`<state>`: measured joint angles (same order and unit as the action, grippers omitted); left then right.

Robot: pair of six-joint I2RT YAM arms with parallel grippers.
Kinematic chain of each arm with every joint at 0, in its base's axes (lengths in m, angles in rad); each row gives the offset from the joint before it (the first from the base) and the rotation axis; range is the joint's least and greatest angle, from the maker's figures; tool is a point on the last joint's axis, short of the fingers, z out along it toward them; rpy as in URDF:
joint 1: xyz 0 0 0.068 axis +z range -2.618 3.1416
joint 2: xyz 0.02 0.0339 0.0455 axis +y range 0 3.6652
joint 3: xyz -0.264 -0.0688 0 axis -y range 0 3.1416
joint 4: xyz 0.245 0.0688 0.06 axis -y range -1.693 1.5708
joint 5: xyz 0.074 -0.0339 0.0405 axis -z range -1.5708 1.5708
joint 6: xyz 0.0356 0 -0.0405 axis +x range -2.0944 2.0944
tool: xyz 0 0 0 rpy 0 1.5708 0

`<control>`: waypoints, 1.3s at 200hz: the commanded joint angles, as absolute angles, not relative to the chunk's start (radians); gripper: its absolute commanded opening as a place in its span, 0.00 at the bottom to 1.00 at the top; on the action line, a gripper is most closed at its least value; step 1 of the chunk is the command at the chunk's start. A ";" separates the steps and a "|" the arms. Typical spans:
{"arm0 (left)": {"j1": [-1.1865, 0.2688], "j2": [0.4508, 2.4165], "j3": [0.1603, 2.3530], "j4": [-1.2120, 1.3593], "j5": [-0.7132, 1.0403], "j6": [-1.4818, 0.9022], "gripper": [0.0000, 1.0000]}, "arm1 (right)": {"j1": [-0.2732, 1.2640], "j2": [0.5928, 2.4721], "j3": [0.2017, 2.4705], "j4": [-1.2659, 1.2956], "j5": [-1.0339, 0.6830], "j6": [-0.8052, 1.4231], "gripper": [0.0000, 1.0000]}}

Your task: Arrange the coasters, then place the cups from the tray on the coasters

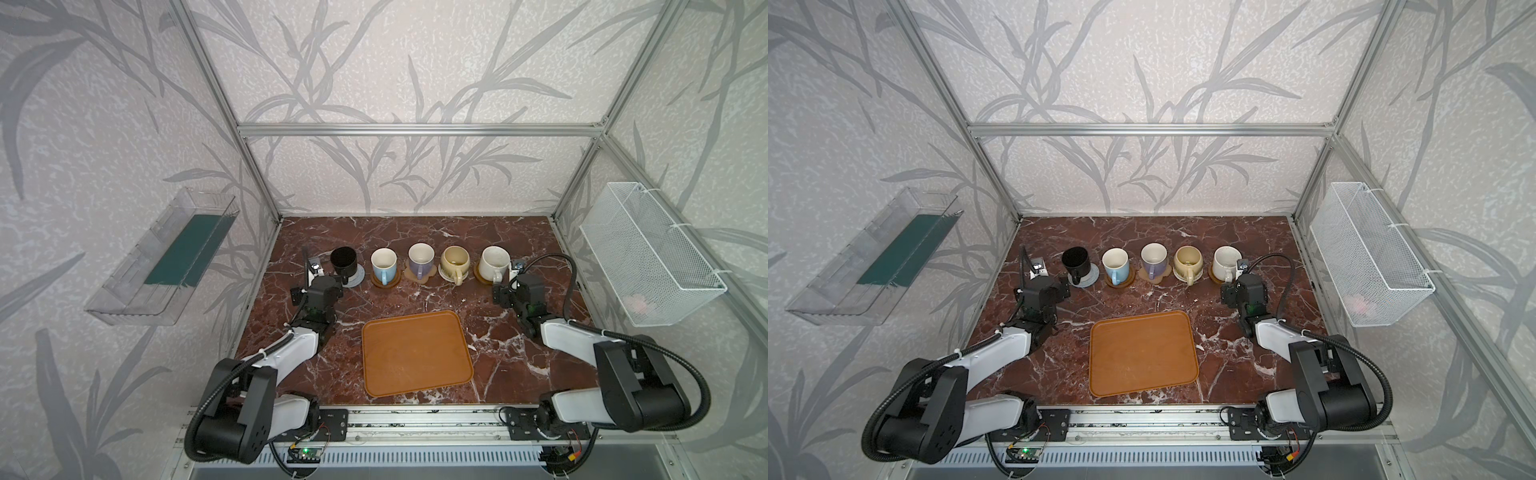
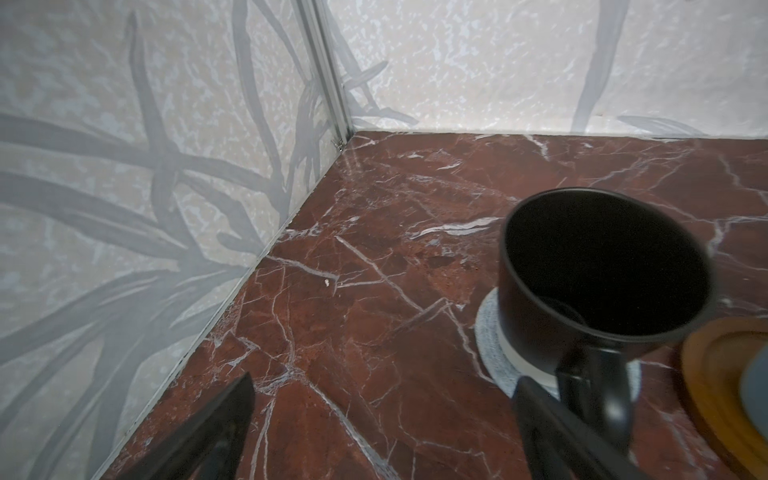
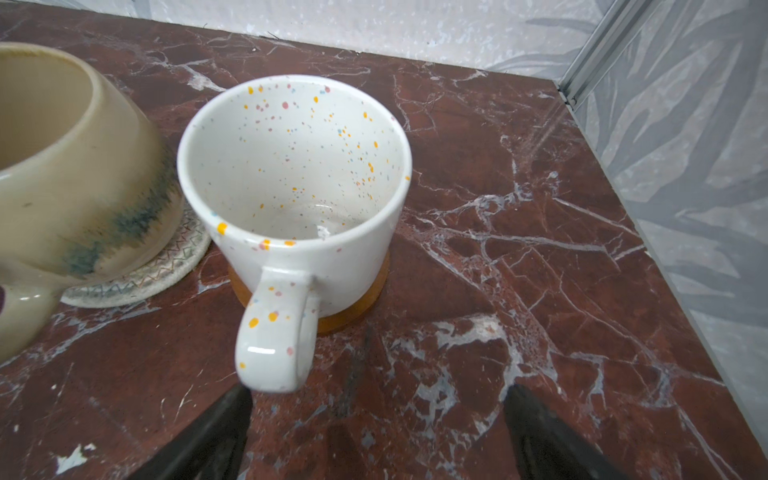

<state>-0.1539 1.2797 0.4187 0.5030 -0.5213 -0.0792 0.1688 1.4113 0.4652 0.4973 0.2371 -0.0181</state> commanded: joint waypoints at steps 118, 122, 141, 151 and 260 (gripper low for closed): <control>-0.012 1.572 0.375 0.959 -0.232 -0.032 0.99 | 0.094 1.533 0.380 0.877 0.133 -0.022 0.99; -0.006 1.569 0.376 0.943 -0.216 -0.037 0.99 | 0.094 1.533 0.381 0.871 0.132 -0.022 0.99; 0.008 1.569 0.380 0.941 -0.158 -0.033 0.99 | 0.094 1.534 0.380 0.879 0.130 -0.024 0.99; 0.010 1.572 0.379 0.946 -0.158 -0.033 0.99 | 0.094 1.534 0.380 0.876 0.131 -0.023 0.99; 0.013 1.570 0.387 0.927 -0.148 -0.035 0.99 | 0.099 1.536 0.391 0.861 0.123 -0.038 0.99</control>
